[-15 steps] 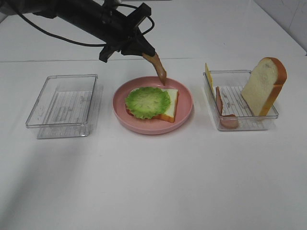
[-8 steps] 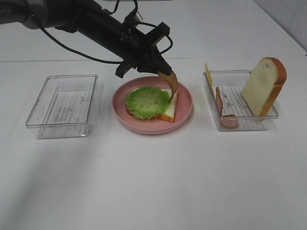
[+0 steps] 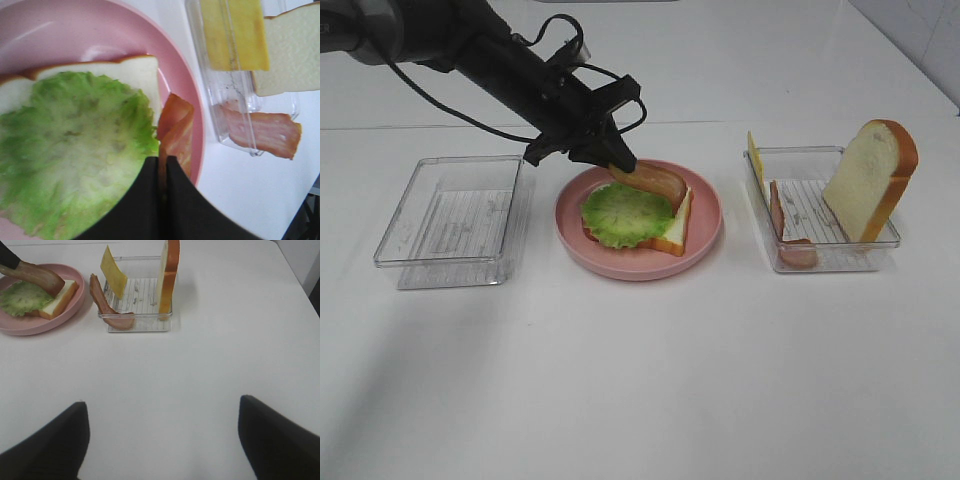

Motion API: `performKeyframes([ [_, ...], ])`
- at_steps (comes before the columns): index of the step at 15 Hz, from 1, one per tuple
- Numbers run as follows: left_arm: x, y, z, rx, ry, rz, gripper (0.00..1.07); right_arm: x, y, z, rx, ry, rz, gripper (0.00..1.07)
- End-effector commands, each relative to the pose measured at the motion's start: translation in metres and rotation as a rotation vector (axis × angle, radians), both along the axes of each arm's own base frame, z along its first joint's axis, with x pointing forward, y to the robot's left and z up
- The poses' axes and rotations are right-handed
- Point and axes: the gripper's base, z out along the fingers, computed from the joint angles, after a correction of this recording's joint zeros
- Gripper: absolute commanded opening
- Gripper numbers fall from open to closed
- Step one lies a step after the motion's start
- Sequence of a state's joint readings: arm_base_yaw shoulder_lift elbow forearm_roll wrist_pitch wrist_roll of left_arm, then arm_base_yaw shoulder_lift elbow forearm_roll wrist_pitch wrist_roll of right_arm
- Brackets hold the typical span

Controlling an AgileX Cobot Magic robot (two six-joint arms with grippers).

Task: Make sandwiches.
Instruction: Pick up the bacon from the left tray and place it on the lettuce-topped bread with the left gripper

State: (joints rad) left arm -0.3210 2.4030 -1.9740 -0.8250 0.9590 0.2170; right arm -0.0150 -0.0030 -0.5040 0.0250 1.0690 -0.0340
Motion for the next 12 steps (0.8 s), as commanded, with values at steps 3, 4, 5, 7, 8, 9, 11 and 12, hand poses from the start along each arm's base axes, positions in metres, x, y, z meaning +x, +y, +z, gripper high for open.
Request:
performKeyframes([
  [3, 0.0019, 0.0052, -0.0019, 0.077, -0.014, 0.01, 0.0, -0.0012, 0.0002, -0.0001, -0.004, -0.022, -0.002, 0.78],
  [4, 0.0047, 0.0082, -0.0037, 0.112, -0.026, 0.044, 0.0, -0.0012, 0.0002, -0.0001, -0.004, -0.022, -0.002, 0.78],
  [5, 0.0047, 0.0082, -0.0037, 0.112, -0.026, 0.044, 0.0, -0.0012, 0.0002, -0.0001, -0.004, -0.022, -0.002, 0.78],
  [7, 0.0056, 0.0075, -0.0035, 0.111, -0.031, 0.058, 0.01, -0.0012, 0.0002, -0.0001, -0.004, -0.022, -0.002, 0.78],
  [8, 0.0056, 0.0075, -0.0035, 0.111, -0.031, 0.058, 0.08, -0.0012, 0.0002, -0.0001, -0.004, -0.022, -0.002, 0.78],
  [9, 0.0054, 0.007, -0.0035, 0.111, -0.031, 0.057, 0.2, -0.0012, 0.0002, -0.0001, -0.004, -0.022, -0.002, 0.78],
  [11, 0.0051, 0.0061, -0.0029, 0.099, -0.027, 0.058, 0.56, -0.0012, 0.0002, -0.0001, -0.004, -0.022, -0.002, 0.78],
  [12, 0.0049, 0.0061, -0.0014, 0.097, -0.028, 0.057, 0.72, -0.0012, 0.0002, -0.0001, -0.004, -0.022, -0.002, 0.78],
])
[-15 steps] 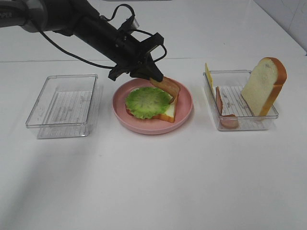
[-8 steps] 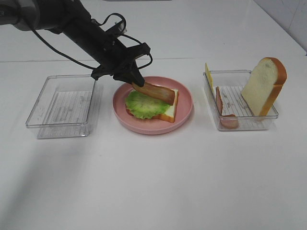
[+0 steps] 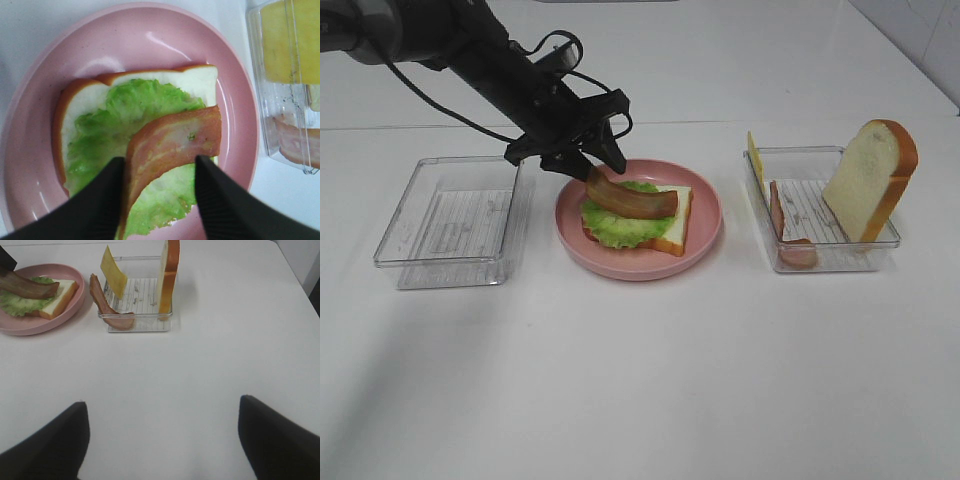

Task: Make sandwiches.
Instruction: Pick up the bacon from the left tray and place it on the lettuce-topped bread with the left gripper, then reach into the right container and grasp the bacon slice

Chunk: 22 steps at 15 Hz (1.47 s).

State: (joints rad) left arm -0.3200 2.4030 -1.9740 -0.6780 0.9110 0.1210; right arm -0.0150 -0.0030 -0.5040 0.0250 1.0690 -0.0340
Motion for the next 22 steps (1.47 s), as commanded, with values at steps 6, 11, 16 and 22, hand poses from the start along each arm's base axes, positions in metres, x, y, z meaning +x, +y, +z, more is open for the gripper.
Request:
performKeyframes([
  [6, -0.007, 0.011, 0.07, 0.099, -0.196, -0.062, 0.84, -0.001, 0.0, 0.0, -0.004, -0.022, -0.002, 0.78],
  [11, -0.038, 0.037, 0.134, 0.298, -0.207, -0.088, 0.84, -0.001, 0.0, 0.0, -0.004, -0.022, -0.002, 0.78],
  [16, -0.083, 0.062, 0.204, 0.414, -0.22, -0.06, 0.84, -0.001, 0.0, 0.0, -0.004, -0.022, -0.002, 0.78],
  [22, -0.175, 0.1, 0.245, 0.477, -0.284, -0.031, 0.84, -0.001, 0.0, 0.0, -0.004, -0.022, -0.002, 0.78],
])
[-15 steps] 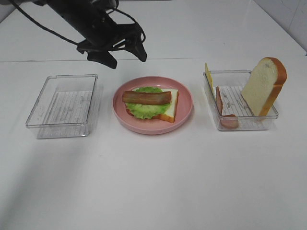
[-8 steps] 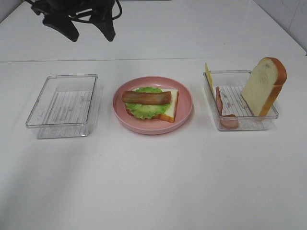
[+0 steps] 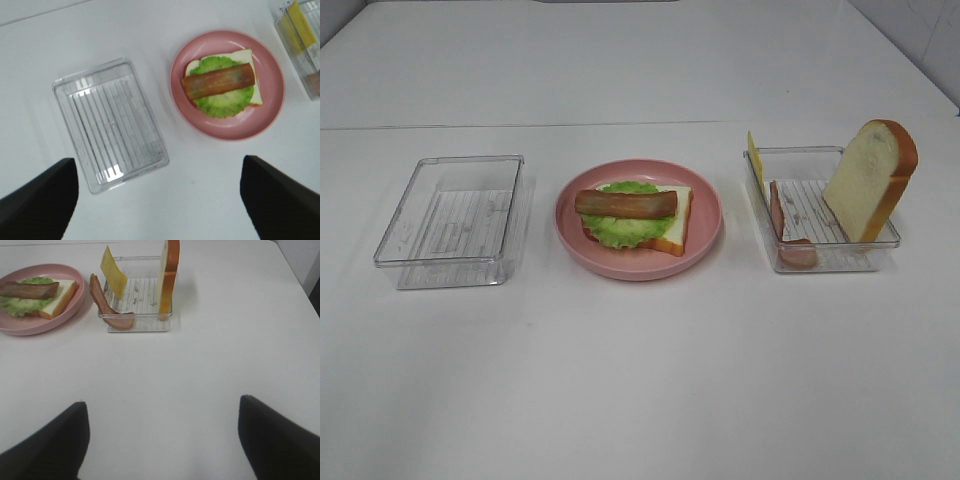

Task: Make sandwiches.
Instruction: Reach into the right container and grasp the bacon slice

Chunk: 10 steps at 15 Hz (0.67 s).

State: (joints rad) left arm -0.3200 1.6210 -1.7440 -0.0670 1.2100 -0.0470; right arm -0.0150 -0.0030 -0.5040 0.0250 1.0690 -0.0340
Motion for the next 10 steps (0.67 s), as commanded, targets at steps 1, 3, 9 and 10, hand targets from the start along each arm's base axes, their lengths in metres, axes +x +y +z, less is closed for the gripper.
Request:
performKeyframes([
  [1, -0.04, 0.014, -0.01, 0.055, 0.083, 0.001, 0.84, -0.001, 0.0, 0.0, -0.004, -0.022, -0.002, 0.78],
  [3, -0.064, 0.022, -0.017, 0.064, 0.105, -0.002, 0.84, -0.001, 0.0, 0.0, -0.004, -0.022, -0.002, 0.78],
  [9, -0.167, 0.058, -0.04, 0.074, 0.063, -0.01, 0.84, -0.001, 0.0, 0.0, -0.004, -0.022, -0.002, 0.78],
  [10, -0.177, 0.062, -0.04, 0.069, 0.047, -0.01, 0.84, -0.001, 0.0, 0.0, -0.004, -0.022, -0.002, 0.78],
])
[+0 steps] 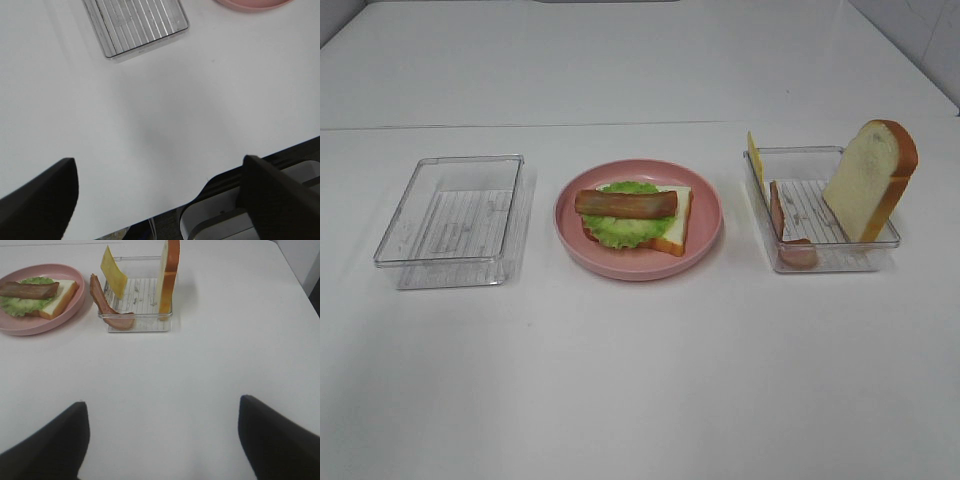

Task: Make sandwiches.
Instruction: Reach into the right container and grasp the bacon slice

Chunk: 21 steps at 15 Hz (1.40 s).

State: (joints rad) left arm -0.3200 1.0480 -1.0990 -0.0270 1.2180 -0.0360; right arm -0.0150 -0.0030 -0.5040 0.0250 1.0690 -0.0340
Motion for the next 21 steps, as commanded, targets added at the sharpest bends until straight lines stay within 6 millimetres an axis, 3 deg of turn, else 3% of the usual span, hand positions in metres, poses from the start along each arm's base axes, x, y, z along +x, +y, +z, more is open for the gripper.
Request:
performKeyframes([
  [1, -0.043, 0.014, -0.005, -0.009, -0.061, -0.006, 0.84, -0.001, 0.0, 0.0, -0.005, -0.022, -0.003, 0.78],
  [2, -0.062, 0.021, -0.006, -0.026, -0.133, -0.004, 0.84, -0.001, 0.0, 0.0, -0.005, -0.022, -0.003, 0.78],
  [3, -0.095, 0.032, -0.019, -0.067, -0.257, -0.002, 0.84, -0.001, 0.0, 0.0, -0.006, -0.023, -0.004, 0.78],
  [6, -0.135, 0.048, -0.043, -0.084, -0.379, 0.005, 0.84, 0.004, 0.0, 0.009, -0.01, -0.05, -0.007, 0.74],
  [9, -0.165, 0.061, -0.067, -0.087, -0.485, 0.017, 0.84, 0.023, -0.001, 0.02, -0.009, -0.084, -0.009, 0.73],
  [10, -0.177, 0.065, -0.082, -0.105, -0.548, 0.023, 0.84, 0.054, -0.002, 0.026, -0.013, -0.05, -0.009, 0.72],
  [12, -0.184, 0.069, -0.081, -0.118, -0.614, 0.027, 0.84, 0.084, -0.002, 0.028, -0.004, 0.033, -0.008, 0.7],
  [15, -0.178, 0.068, -0.084, -0.113, -0.636, 0.032, 0.84, 0.151, -0.003, 0.036, -0.024, 0.264, 0.014, 0.7],
  [17, -0.176, 0.067, -0.085, -0.117, -0.641, 0.027, 0.84, 0.182, -0.003, 0.038, -0.031, 0.363, 0.034, 0.69],
  [18, -0.176, 0.067, -0.085, -0.117, -0.641, 0.027, 0.84, 0.227, 0.0, 0.033, 0.007, 0.504, 0.077, 0.69],
  [21, -0.177, 0.066, -0.085, -0.123, -0.639, 0.025, 0.84, 0.275, 0.009, 0.019, 0.09, 0.638, 0.161, 0.69],
])
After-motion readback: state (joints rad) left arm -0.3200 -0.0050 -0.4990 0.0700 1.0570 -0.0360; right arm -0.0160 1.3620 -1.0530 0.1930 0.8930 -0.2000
